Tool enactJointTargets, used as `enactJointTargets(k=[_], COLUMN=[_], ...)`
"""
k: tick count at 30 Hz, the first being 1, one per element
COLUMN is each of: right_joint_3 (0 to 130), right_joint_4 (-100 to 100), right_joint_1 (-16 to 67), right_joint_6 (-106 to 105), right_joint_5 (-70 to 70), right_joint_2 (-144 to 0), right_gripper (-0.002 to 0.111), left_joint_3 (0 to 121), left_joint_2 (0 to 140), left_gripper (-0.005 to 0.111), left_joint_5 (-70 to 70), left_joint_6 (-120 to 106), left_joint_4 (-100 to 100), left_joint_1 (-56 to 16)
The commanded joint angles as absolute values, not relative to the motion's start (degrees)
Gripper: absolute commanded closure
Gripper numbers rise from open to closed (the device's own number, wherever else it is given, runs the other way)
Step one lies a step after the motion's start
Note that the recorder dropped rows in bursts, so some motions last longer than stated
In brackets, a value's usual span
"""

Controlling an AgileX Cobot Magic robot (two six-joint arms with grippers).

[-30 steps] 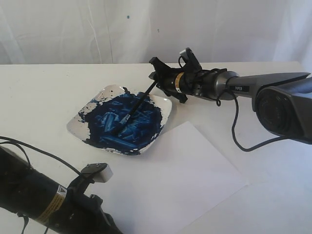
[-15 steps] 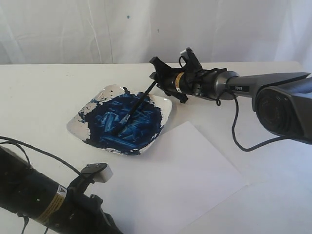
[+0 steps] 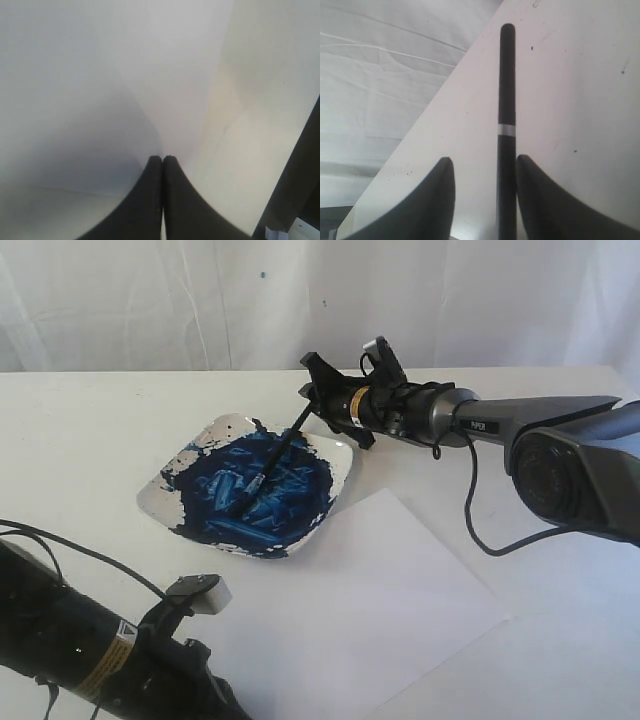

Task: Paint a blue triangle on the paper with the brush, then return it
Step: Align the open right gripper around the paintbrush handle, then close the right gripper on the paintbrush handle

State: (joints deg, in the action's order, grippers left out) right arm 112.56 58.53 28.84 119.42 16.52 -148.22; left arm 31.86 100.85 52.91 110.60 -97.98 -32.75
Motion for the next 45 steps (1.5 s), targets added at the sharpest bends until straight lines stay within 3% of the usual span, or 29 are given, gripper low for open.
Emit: enactJointTargets(k=[1, 37, 45], right_joint_3=[112.45, 112.46, 112.57], right_joint_4=[58.06, 66.44, 66.55], right_joint_1=[29.13, 31.6, 31.6], right_joint_6=[119.97, 119.97, 119.26], right_joint_5=[15.52, 5.73, 5.3], right_joint_2=[-149.27, -148.58, -148.68], right_gripper=[0.07, 0.07, 0.077], left_joint_3=[31.47, 31.47, 31.47], left_joint_2=[100.68, 100.68, 100.68], left_gripper=[0.107, 0.107, 0.107], left_joint_5=[51.74, 51.74, 51.74], left_joint_6=[110.43, 110.43, 110.43], left_joint_4=[-98.95, -98.95, -98.95], left_joint_1=[-32.66, -32.66, -32.66])
